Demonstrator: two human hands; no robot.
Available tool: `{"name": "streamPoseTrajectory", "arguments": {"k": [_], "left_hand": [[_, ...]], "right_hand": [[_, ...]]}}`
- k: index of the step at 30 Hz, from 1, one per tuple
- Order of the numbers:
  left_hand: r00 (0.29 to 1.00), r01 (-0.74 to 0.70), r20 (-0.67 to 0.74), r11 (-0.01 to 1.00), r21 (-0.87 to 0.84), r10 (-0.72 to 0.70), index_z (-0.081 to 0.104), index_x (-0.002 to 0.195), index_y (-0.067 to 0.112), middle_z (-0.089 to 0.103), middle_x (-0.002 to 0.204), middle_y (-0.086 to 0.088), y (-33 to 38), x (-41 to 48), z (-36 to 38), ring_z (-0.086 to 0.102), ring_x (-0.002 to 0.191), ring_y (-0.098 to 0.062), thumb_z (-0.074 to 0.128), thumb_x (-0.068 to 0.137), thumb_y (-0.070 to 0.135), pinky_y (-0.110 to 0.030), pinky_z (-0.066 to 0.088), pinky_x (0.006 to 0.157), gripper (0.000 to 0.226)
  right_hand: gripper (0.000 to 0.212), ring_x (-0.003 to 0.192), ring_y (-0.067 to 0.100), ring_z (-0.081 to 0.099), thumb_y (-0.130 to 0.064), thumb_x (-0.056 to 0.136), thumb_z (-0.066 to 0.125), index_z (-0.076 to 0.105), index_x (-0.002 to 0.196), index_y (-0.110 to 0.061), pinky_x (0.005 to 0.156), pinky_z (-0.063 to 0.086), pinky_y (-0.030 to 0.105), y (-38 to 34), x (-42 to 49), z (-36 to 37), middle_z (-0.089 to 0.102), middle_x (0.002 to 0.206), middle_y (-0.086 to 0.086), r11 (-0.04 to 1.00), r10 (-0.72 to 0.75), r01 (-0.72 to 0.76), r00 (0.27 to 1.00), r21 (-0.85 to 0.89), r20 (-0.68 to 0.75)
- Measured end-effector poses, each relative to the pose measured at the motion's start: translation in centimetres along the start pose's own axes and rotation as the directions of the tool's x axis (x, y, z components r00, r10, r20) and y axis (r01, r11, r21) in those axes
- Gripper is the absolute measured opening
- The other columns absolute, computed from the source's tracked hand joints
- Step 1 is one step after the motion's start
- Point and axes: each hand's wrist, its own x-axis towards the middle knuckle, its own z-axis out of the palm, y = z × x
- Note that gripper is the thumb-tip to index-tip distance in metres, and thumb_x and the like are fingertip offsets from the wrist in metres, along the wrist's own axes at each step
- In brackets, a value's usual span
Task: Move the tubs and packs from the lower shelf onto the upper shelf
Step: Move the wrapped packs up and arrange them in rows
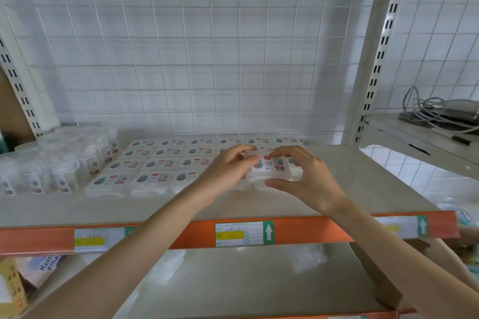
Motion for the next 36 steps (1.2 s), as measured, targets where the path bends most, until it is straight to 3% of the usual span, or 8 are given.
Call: {"name": "streamPoseTrajectory", "arguments": {"k": [3,8,13,16,20,24,30,36], "left_hand": [[0.988,-0.133,-0.039,0.961,0.242,0.147,0.047,0.14,0.025,0.06,0.116,0.009,0.3,-0.1,1.0,0.057,0.1,-0.001,0.05,0.099,0.044,-0.018,0.044,0.084,0.044],[0.968,-0.235,0.036,0.841,0.487,0.249,0.047,0.142,0.022,0.051,0.142,0.004,-0.4,0.1,2.8,0.045,0.131,-0.012,0.046,0.1,0.044,-0.036,0.038,0.11,0.047],[0.957,-0.277,0.096,0.764,0.583,0.274,0.057,0.135,0.024,0.054,0.138,0.008,-1.2,-0.2,4.6,0.045,0.13,-0.013,0.048,0.1,0.043,-0.036,0.032,0.112,0.041],[0.956,-0.289,0.14,0.731,0.619,0.259,0.052,0.138,0.026,0.05,0.14,0.01,-1.8,-0.5,5.0,0.042,0.132,-0.011,0.046,0.098,0.05,-0.032,0.029,0.112,0.047],[0.95,-0.301,0.145,0.697,0.651,0.275,0.046,0.142,0.027,0.045,0.143,0.01,-1.9,-0.7,5.2,0.037,0.135,-0.011,0.048,0.098,0.047,-0.032,0.026,0.115,0.048],[0.948,-0.306,0.146,0.689,0.657,0.282,0.044,0.142,0.027,0.044,0.144,0.011,-1.8,-0.8,5.3,0.035,0.136,-0.01,0.048,0.098,0.044,-0.031,0.024,0.115,0.048],[0.947,-0.307,0.151,0.665,0.681,0.283,0.042,0.144,0.026,0.042,0.145,0.01,-1.8,-0.9,5.4,0.033,0.137,-0.01,0.046,0.099,0.044,-0.028,0.02,0.114,0.048],[0.951,-0.298,0.159,0.64,0.708,0.266,0.04,0.145,0.026,0.039,0.148,0.01,-1.6,-1.0,5.4,0.031,0.139,-0.01,0.044,0.1,0.044,-0.027,0.019,0.113,0.048]], "right_hand": [[0.049,0.106,-0.003,0.053,-0.034,0.068,0.087,0.062,0.109,-0.038,0.089,0.034,0.004,0.9,-0.2,-1.1,0.06,0.111,-0.023,0.999,0.031,-0.032,0.999,-0.015,-0.034],[0.047,0.11,0.007,0.051,-0.032,0.07,0.086,0.063,0.111,-0.034,0.091,0.037,0.017,3.1,-0.6,-3.6,0.058,0.113,-0.018,0.99,0.093,-0.097,0.995,-0.105,-0.044],[0.042,0.114,0.012,0.047,-0.034,0.074,0.084,0.061,0.109,-0.037,0.098,0.04,0.031,5.1,-1.6,-5.7,0.055,0.119,-0.014,0.959,0.226,-0.222,0.974,-0.175,0.007],[0.041,0.111,0.011,0.046,-0.038,0.074,0.082,0.061,0.109,-0.037,0.097,0.041,0.032,5.8,-1.7,-6.0,0.054,0.117,-0.014,0.944,0.27,-0.259,0.963,-0.206,0.028],[0.044,0.109,0.011,0.05,-0.041,0.073,0.08,0.059,0.111,-0.035,0.093,0.041,0.031,6.1,-1.6,-5.7,0.056,0.115,-0.014,0.933,0.255,-0.219,0.962,-0.285,0.096],[0.045,0.114,0.011,0.051,-0.043,0.075,0.078,0.058,0.115,-0.035,0.101,0.042,0.036,6.1,-1.7,-5.6,0.056,0.123,-0.013,0.93,0.258,-0.203,0.954,-0.307,0.15],[0.042,0.126,0.012,0.046,-0.037,0.084,0.073,0.059,0.123,-0.031,0.104,0.031,0.026,6.1,-1.7,-5.3,0.054,0.136,-0.013,0.921,0.237,-0.164,0.955,-0.352,0.176],[0.043,0.128,0.012,0.043,-0.04,0.086,0.068,0.057,0.126,-0.032,0.11,0.033,0.032,6.3,-1.8,-5.0,0.05,0.141,-0.01,0.922,0.208,-0.119,0.955,-0.369,0.213]]}}
